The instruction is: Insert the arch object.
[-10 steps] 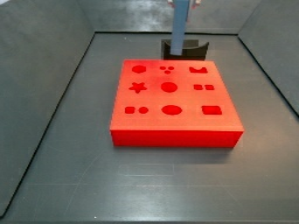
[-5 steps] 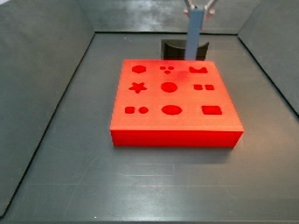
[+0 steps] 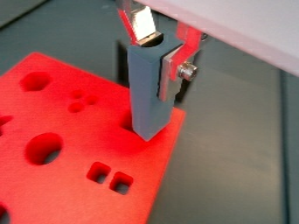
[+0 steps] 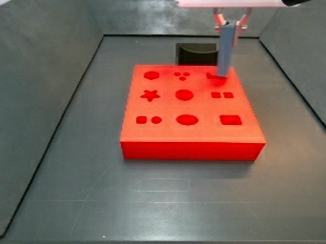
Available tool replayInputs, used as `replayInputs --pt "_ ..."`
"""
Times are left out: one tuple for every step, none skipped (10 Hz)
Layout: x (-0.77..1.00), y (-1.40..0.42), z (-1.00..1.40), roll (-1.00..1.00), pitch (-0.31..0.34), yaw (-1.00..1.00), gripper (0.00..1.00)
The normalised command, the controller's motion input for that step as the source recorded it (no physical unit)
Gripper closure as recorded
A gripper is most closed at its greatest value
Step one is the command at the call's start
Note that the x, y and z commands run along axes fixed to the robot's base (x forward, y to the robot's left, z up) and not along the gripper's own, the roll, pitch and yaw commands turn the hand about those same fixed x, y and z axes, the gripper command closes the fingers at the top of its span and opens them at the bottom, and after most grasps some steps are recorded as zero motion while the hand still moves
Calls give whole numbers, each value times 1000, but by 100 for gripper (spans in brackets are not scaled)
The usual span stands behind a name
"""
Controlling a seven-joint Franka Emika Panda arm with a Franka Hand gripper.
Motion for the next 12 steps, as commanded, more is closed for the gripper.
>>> replayInputs --pt "0 0 0 123 -44 -1000 100" --pt "0 0 0 121 0 -1000 100" --pt "0 0 0 119 0 -1000 100" --pt "0 0 0 140 0 -977 100" --pt "-86 0 0 200 0 -966 100" --pt "-123 -23 0 219 29 -946 100" --pt "-134 -29 0 223 34 -940 100" --pt "-154 -40 0 230 50 -929 100" --pt "-197 -60 17 244 81 -906 100" --pt "-220 -60 40 236 140 -863 100" --pt "-214 -49 51 234 250 -754 100" --pt "-174 -37 0 214 319 -706 100"
